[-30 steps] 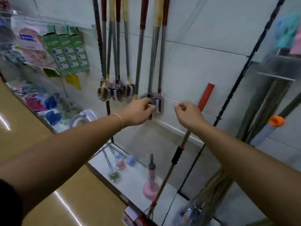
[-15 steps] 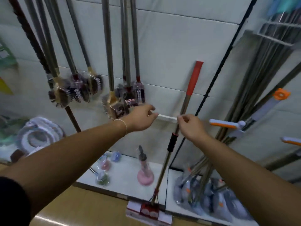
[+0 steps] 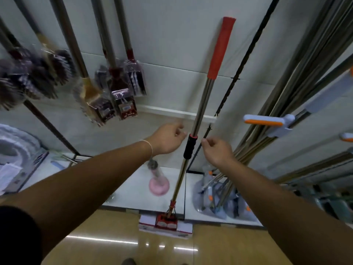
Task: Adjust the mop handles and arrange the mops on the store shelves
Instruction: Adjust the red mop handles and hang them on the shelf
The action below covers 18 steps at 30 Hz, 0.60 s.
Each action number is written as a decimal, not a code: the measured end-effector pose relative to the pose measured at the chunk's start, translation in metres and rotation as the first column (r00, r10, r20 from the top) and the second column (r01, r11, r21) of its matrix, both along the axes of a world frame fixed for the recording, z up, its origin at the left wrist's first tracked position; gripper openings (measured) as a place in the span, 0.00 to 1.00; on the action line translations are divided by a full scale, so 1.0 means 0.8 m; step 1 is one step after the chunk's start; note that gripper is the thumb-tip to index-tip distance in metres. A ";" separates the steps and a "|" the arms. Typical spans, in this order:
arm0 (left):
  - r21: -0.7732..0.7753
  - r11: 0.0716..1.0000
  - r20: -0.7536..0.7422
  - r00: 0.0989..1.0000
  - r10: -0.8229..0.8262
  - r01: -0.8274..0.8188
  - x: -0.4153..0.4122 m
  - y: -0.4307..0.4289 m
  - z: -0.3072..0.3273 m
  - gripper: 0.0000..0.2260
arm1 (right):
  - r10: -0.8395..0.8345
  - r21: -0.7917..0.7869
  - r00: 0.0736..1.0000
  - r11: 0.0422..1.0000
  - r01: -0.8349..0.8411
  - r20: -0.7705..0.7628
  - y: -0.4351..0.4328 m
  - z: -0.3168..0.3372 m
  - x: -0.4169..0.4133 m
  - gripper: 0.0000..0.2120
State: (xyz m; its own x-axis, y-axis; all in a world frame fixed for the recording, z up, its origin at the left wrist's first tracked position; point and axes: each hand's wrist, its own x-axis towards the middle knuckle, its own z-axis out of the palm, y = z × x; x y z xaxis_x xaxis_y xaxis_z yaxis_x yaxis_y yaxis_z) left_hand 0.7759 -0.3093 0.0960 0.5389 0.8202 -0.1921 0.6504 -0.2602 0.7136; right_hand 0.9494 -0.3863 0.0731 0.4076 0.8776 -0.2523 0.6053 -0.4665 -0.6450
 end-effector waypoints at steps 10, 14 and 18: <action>-0.172 0.983 -0.006 0.998 0.070 -0.070 0.035 0.027 -0.136 0.20 | -0.019 -0.055 0.996 0.998 0.014 -0.086 0.061 -0.115 0.013 0.23; -0.253 0.965 -0.020 0.998 0.066 -0.069 0.047 0.028 -0.184 0.24 | -0.001 0.063 0.982 0.998 0.013 -0.191 0.081 -0.140 0.014 0.22; -0.287 0.955 0.050 0.995 0.089 -0.071 0.064 0.032 -0.208 0.23 | 0.021 0.171 0.956 0.985 0.031 -0.293 0.095 -0.155 0.015 0.08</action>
